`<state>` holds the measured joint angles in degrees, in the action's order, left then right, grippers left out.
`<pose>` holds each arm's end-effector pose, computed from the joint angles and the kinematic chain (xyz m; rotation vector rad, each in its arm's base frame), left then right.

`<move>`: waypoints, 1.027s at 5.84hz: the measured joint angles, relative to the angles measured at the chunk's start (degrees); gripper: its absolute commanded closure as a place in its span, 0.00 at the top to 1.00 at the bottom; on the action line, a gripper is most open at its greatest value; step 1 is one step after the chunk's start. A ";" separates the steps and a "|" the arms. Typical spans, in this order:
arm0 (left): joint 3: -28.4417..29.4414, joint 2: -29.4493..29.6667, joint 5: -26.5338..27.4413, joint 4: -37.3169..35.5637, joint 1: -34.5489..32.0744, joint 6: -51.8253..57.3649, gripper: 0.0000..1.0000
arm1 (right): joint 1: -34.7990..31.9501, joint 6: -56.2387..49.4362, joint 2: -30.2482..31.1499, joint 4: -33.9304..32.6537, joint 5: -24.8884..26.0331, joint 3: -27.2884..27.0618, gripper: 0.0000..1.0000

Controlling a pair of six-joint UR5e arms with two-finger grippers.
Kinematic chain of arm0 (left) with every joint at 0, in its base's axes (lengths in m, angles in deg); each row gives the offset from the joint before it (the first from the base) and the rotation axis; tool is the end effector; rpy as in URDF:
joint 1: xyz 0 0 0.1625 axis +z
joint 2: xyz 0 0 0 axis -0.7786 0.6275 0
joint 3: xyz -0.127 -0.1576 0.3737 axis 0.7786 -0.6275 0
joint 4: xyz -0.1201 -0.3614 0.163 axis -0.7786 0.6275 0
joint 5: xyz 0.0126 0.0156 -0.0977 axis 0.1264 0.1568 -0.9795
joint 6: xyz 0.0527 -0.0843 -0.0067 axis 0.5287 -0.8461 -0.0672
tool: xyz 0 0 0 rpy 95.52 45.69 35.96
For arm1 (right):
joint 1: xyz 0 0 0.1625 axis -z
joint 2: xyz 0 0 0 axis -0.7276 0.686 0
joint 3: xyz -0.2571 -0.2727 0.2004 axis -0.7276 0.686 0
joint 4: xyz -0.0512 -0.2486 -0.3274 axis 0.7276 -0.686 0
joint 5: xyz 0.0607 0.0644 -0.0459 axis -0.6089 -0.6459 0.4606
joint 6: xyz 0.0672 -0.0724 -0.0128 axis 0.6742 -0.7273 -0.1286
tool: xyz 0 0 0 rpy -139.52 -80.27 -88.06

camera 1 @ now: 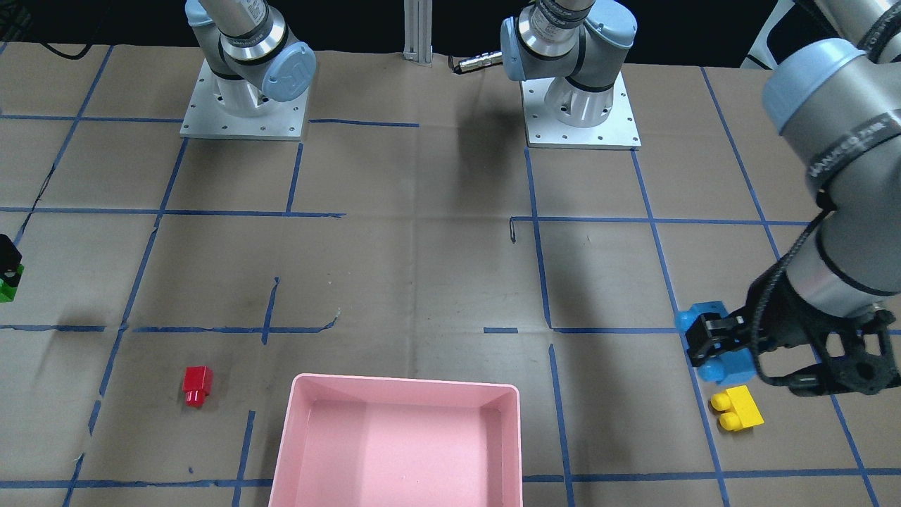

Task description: Put all blocks into box

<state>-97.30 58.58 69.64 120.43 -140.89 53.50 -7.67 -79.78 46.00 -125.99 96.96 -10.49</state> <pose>-0.1318 -0.7147 0.4370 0.0952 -3.1194 0.1439 -0.2372 -0.5635 0.3473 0.2716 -3.0392 0.2043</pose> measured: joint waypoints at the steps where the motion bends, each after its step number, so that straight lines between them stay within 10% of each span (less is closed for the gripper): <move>1: 6.64 5.79 -1.09 0.59 -4.42 -3.81 0.15 | -3.19 2.92 -0.15 4.84 0.04 5.52 0.04; 4: 13.60 16.74 -3.95 0.14 -11.30 -9.56 0.25 | -15.26 14.19 -0.32 10.95 -1.80 11.65 0.05; 5: 13.66 18.30 -4.93 -0.65 -12.47 -10.00 0.94 | -20.97 20.71 -1.17 11.02 -4.84 12.96 0.05; 6: 13.61 18.99 -5.11 -2.81 -13.31 -10.17 0.98 | -25.71 26.57 -2.57 10.67 -8.10 13.47 0.06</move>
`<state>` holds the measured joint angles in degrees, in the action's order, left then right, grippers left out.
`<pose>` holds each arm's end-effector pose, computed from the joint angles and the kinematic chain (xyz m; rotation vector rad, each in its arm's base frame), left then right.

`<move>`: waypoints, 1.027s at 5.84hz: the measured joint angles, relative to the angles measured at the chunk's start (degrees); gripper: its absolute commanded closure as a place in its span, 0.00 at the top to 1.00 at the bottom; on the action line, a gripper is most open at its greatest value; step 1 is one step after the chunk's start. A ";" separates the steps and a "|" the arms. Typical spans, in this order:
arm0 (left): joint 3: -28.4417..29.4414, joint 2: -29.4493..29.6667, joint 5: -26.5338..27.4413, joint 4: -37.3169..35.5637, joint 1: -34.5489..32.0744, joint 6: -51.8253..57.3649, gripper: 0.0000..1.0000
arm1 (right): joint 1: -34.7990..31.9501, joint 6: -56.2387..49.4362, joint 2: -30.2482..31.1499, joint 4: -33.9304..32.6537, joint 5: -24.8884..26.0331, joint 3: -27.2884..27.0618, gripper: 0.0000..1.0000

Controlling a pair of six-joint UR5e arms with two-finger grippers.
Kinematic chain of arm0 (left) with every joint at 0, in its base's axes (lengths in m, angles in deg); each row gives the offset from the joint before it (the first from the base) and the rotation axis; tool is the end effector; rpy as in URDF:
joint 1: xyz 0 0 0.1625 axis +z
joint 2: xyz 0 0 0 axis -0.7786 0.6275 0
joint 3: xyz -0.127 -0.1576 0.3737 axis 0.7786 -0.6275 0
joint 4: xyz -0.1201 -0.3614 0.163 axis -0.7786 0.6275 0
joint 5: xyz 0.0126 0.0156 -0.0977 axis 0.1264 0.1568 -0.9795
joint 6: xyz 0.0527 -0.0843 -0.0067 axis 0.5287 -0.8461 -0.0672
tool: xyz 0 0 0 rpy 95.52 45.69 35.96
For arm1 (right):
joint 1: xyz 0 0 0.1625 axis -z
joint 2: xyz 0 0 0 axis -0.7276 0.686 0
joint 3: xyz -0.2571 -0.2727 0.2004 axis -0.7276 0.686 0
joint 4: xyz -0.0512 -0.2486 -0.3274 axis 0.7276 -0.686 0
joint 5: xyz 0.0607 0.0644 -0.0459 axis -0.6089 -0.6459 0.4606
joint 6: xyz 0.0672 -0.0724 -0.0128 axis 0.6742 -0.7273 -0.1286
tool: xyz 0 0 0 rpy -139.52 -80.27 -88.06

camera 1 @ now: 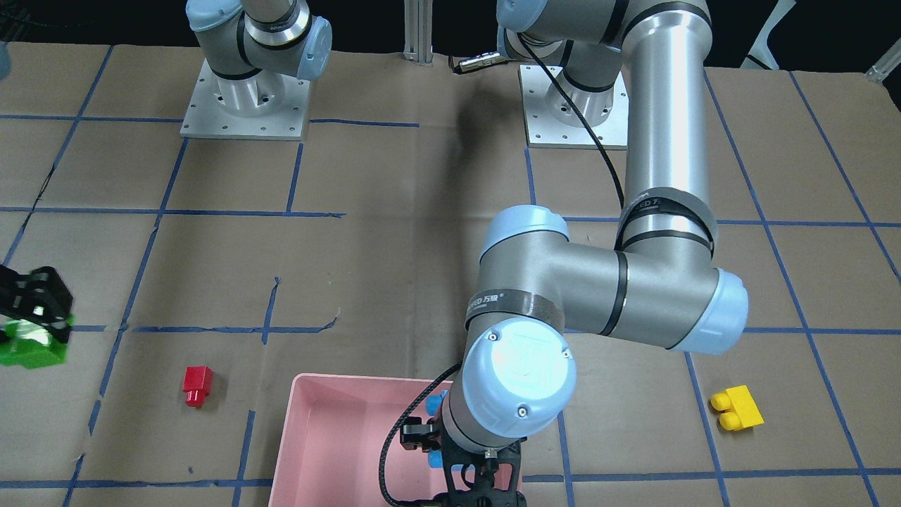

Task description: Put all blocks into box

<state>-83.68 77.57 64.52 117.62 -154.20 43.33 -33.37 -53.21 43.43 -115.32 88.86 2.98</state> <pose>-0.3245 -0.7624 0.3067 0.0066 -3.0288 0.0343 0.0378 -0.6509 0.4152 -0.2621 2.9964 -0.2957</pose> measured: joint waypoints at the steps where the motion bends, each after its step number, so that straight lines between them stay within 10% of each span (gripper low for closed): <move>1: -0.22 -0.22 0.02 -2.15 -0.12 0.06 1.00 | -3.23 3.72 -1.57 -1.72 -1.36 0.66 0.06; 6: -2.44 -8.11 -0.11 0.54 11.44 0.83 1.00 | -15.31 25.06 -18.49 -5.99 -6.95 18.27 0.18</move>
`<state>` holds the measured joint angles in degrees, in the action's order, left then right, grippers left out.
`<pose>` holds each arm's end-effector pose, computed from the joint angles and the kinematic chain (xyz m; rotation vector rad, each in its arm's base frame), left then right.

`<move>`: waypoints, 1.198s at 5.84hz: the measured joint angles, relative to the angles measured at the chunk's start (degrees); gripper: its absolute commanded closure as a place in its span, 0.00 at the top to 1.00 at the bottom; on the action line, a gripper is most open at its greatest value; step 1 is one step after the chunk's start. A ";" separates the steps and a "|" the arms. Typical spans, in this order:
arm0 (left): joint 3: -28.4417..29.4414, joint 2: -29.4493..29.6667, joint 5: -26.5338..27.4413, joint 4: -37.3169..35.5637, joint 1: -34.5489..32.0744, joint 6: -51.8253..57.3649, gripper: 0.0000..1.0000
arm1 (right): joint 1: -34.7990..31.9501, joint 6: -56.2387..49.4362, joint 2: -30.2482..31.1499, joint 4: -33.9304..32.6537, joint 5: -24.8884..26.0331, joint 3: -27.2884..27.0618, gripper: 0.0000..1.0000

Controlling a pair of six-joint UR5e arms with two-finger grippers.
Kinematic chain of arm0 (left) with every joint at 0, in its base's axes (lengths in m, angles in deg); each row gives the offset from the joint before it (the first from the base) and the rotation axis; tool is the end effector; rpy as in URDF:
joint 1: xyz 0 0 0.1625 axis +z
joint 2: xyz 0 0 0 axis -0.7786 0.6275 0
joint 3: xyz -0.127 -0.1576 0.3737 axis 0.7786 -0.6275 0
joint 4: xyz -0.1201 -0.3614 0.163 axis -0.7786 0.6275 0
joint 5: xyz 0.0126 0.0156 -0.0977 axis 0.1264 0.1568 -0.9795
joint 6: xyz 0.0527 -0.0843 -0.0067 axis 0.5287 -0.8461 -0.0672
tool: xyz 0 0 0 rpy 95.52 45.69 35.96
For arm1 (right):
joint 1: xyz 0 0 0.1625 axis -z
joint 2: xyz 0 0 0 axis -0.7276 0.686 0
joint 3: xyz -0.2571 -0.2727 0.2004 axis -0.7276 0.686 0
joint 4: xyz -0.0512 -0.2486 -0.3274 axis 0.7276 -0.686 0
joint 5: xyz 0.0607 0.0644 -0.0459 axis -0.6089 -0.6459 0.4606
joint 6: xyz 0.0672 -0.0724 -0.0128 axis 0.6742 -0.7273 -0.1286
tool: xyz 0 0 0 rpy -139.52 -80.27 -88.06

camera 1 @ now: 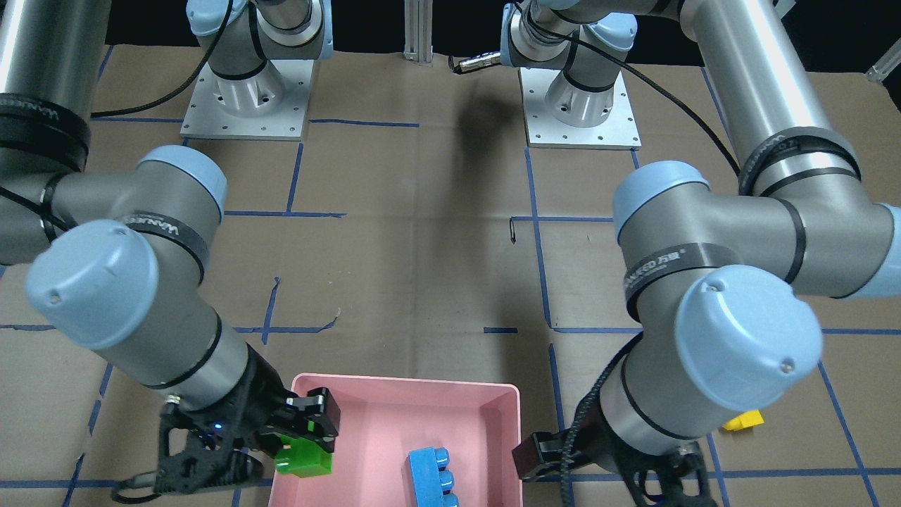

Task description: Put all blocks into box

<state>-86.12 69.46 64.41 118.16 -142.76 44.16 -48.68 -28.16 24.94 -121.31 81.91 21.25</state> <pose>-0.1661 -0.7791 0.3977 0.2780 -3.0008 0.1859 0.2320 -0.7437 0.3648 -0.0408 2.8142 -0.3271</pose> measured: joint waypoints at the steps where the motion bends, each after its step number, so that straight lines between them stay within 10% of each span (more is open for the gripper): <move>1: -1.63 -1.45 0.32 0.35 3.45 0.27 1.00 | -2.48 4.05 -3.30 -0.03 -0.28 3.22 0.51; 2: -3.99 -3.05 0.40 0.82 8.64 3.65 1.00 | -3.64 6.00 -4.79 -0.88 -0.35 4.27 0.99; 7: -20.98 -6.67 7.11 -2.85 24.11 26.52 0.99 | -2.52 2.68 -3.98 -2.81 3.41 3.07 1.00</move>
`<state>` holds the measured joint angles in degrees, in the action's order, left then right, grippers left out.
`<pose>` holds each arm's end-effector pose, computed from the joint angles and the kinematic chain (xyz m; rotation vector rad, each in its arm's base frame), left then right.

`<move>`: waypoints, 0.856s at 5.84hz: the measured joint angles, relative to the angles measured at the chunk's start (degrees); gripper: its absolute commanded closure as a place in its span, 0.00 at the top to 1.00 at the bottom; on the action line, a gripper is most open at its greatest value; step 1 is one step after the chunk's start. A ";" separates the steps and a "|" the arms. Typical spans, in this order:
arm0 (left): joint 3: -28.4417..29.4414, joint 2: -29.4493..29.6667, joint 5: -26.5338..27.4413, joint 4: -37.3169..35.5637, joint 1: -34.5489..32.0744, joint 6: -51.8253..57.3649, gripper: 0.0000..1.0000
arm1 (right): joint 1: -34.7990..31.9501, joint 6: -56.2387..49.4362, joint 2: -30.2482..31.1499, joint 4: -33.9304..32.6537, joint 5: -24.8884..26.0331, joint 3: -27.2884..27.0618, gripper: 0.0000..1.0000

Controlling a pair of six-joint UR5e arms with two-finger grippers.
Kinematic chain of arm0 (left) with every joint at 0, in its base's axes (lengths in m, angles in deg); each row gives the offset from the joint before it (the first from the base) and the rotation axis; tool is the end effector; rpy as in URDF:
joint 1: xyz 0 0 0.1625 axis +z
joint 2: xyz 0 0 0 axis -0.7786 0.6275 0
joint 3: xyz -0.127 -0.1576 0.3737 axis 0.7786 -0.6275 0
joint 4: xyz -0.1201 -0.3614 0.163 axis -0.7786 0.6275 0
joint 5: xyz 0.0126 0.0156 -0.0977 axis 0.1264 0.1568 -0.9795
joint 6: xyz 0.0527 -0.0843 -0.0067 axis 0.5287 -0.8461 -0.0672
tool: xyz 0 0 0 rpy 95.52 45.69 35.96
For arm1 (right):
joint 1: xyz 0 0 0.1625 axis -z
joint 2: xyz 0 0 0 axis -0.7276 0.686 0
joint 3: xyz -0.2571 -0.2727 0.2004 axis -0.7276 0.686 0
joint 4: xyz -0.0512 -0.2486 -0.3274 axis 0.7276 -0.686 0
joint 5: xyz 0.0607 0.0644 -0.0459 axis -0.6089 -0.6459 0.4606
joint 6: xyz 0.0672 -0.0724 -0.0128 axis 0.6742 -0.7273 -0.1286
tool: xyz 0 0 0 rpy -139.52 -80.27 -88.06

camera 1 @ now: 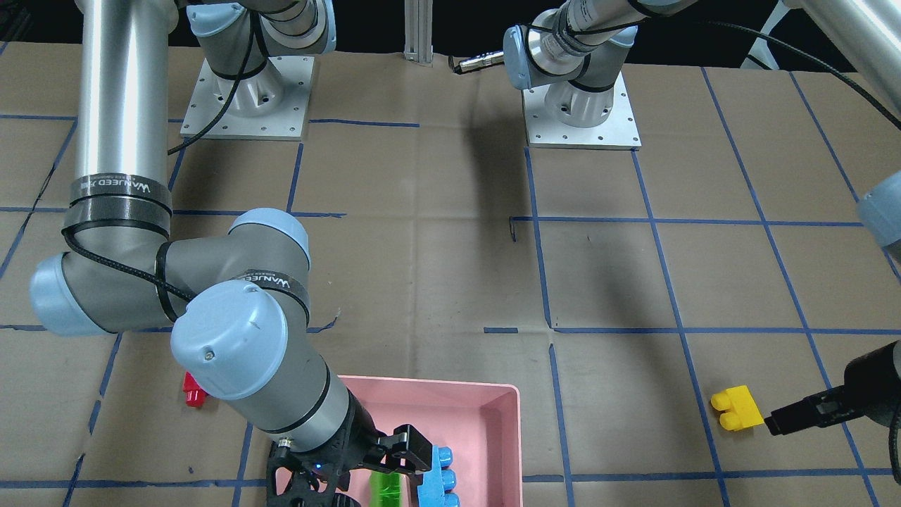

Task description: Put all blocks into box

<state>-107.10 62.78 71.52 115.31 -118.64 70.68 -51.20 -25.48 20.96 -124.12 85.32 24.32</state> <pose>0.1512 -0.7090 0.3100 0.2345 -3.1286 -0.1018 0.2621 -0.7577 0.3428 -0.0316 2.8533 -0.3711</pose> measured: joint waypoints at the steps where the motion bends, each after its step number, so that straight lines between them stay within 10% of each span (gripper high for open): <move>1: -3.20 0.33 0.03 -5.68 0.95 2.73 0.98 | 3.15 -6.58 3.53 6.90 4.42 -1.46 1.00; 3: -5.64 2.82 -0.75 -12.57 1.78 3.53 0.98 | 10.24 -14.38 10.57 13.57 7.52 -9.53 1.00; 5: -6.20 6.15 -3.22 -16.88 2.14 1.32 0.98 | 12.72 -15.32 13.54 -1.51 7.79 -24.60 1.00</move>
<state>-113.31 68.94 68.31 98.42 -116.51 72.00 -38.49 -40.80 34.50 -125.64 93.11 -0.28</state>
